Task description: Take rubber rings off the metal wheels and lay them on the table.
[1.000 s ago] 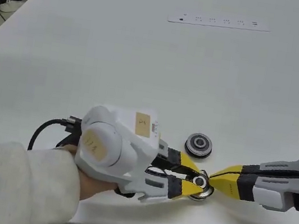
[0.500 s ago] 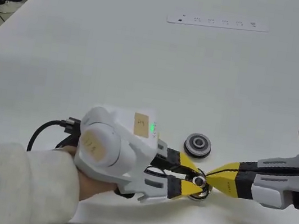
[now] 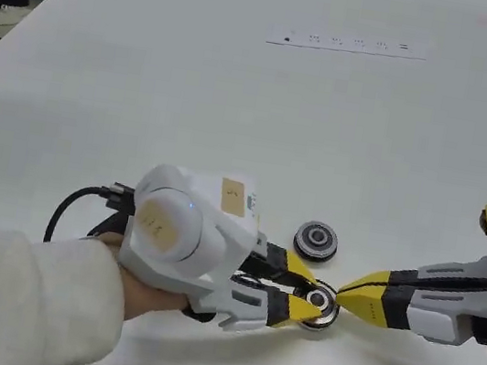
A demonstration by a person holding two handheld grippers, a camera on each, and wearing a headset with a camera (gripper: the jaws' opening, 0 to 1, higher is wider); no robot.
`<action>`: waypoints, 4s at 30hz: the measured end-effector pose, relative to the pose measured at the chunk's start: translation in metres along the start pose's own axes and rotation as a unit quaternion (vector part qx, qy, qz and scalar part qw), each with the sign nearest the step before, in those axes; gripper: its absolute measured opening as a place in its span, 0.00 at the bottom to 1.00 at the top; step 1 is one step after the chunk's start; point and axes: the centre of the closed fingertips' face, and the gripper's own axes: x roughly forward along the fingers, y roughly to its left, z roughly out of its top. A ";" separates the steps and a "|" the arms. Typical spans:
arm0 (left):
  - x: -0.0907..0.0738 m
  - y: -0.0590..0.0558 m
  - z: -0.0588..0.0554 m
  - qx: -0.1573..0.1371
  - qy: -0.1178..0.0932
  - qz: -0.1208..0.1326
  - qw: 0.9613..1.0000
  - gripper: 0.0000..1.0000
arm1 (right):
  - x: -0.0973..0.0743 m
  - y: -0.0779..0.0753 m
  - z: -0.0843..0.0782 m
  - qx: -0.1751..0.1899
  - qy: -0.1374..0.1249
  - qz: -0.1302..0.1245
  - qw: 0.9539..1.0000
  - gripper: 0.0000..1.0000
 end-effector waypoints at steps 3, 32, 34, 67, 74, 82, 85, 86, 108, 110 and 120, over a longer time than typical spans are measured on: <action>-0.004 -0.001 -0.002 -0.011 0.009 -0.005 1.000 0.15 | -0.002 0.001 0.001 -0.005 0.002 -0.002 1.000 0.00; -0.118 0.007 0.000 -0.060 -0.020 0.043 0.997 0.68 | -0.040 0.012 0.032 -0.051 -0.015 -0.046 0.998 0.00; -0.125 0.013 -0.004 -0.070 -0.027 0.063 0.995 0.71 | -0.043 0.012 0.036 -0.048 -0.022 -0.050 0.997 0.00; -0.145 0.013 -0.023 -0.112 -0.064 0.120 0.984 0.81 | 0.017 0.044 0.063 -0.048 -0.002 0.006 0.999 0.00; -0.148 0.014 -0.028 -0.123 -0.065 0.128 0.982 0.81 | 0.030 0.041 0.052 -0.044 0.019 0.011 0.999 0.00; -0.150 0.014 -0.024 -0.125 -0.071 0.137 0.980 0.80 | 0.037 0.033 0.040 -0.034 0.029 0.007 0.999 0.00; -0.149 0.014 -0.026 -0.126 -0.068 0.138 0.980 0.80 | 0.037 0.031 0.039 -0.028 0.028 0.007 0.999 0.00; -0.149 0.014 -0.026 -0.127 -0.067 0.138 0.980 0.80 | 0.038 0.030 0.038 -0.027 0.029 0.005 0.999 0.00; -0.147 0.010 -0.026 -0.133 -0.062 0.143 0.979 0.80 | 0.050 0.026 0.035 -0.005 0.020 0.003 1.000 0.03; -0.147 0.010 -0.027 -0.135 -0.059 0.145 0.978 0.80 | 0.051 0.026 0.033 -0.006 0.023 0.005 1.000 0.03; -0.151 0.010 -0.029 -0.143 -0.061 0.157 0.975 0.80 | 0.054 0.023 0.023 -0.008 0.036 0.003 0.999 0.11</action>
